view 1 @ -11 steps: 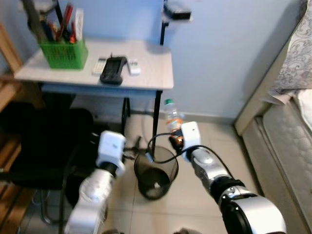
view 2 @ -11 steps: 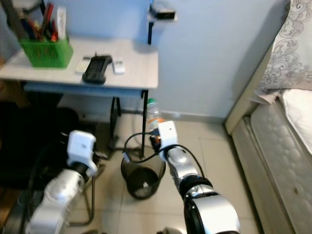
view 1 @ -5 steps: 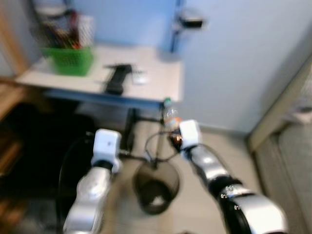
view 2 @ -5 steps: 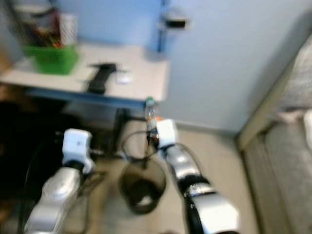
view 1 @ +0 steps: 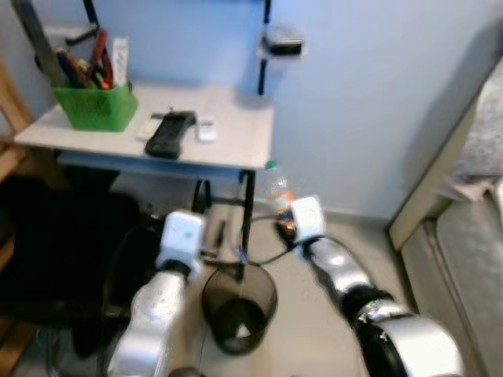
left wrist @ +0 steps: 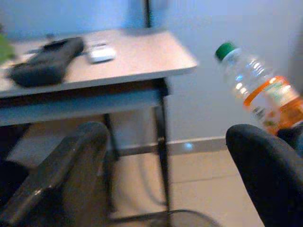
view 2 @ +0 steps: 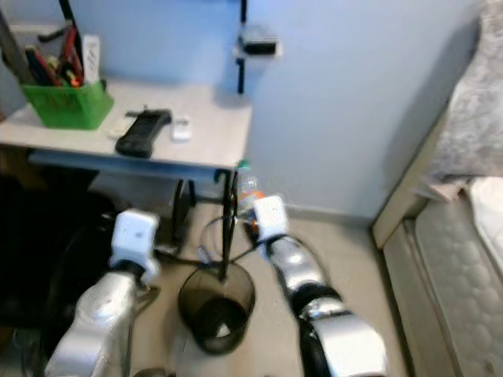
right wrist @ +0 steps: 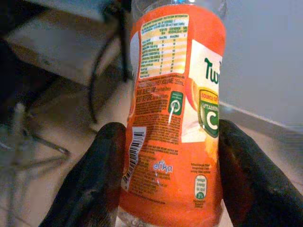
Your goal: Clean up the room
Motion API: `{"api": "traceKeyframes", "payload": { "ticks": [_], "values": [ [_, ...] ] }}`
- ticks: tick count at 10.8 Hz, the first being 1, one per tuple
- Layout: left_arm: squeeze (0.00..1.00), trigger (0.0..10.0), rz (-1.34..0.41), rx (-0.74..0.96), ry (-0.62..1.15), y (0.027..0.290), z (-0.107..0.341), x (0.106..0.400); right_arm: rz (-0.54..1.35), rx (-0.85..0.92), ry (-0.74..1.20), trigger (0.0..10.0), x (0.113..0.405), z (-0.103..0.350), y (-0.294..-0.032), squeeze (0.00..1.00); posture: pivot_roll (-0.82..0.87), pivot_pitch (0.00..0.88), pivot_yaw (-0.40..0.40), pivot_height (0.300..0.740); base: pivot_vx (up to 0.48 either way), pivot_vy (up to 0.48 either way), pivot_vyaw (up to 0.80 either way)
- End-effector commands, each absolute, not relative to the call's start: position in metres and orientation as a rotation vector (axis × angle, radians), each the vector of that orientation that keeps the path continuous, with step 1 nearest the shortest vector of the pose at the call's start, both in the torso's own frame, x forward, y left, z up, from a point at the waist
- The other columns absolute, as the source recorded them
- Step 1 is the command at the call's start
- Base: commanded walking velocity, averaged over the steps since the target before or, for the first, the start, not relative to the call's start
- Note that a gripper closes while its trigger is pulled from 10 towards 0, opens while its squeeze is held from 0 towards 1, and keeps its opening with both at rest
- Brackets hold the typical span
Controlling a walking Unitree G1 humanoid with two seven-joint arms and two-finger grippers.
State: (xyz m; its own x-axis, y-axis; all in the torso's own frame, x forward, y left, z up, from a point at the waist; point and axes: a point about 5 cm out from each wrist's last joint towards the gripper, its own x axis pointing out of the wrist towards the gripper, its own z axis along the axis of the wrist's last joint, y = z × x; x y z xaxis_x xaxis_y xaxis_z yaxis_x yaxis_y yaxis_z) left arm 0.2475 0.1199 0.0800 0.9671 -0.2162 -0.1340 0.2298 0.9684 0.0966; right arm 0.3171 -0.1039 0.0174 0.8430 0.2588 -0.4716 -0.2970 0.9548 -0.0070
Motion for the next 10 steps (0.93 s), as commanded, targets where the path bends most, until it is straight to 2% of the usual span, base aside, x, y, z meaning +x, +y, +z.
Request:
{"api": "traceKeyframes", "payload": {
  "ticks": [1, 4, 7, 10],
  "values": [
    [0.00, 10.0, -0.210, 0.118, 0.106, 0.124, 0.084, 0.250, 0.321, -0.084, 0.498, 10.0, 0.317, 0.017, -0.097, 0.00, 0.13, 0.000, -0.045, 0.710, 0.345, -0.330, 0.00],
    [0.00, 10.0, -0.265, 0.153, 0.127, 0.126, 0.079, 0.244, 0.396, -0.170, 0.543, 10.0, 0.311, 0.012, -0.085, 0.00, 0.14, 0.000, -0.051, 0.710, 0.000, 0.000, 0.00],
    [0.00, 10.0, -0.423, 0.219, 0.135, 0.129, 0.074, 0.208, 0.357, -0.150, 0.582, 10.0, 0.305, 0.006, -0.081, 0.00, 0.19, 0.058, -0.055, 0.710, 0.000, 0.000, 0.00],
    [0.00, 10.0, -0.429, 0.224, 0.146, 0.127, 0.081, 0.191, 0.338, -0.108, 0.611, 10.0, 0.303, 0.003, -0.077, 0.00, 0.23, 0.138, -0.052, 0.710, 0.000, 0.000, 0.00]
  ]
}}
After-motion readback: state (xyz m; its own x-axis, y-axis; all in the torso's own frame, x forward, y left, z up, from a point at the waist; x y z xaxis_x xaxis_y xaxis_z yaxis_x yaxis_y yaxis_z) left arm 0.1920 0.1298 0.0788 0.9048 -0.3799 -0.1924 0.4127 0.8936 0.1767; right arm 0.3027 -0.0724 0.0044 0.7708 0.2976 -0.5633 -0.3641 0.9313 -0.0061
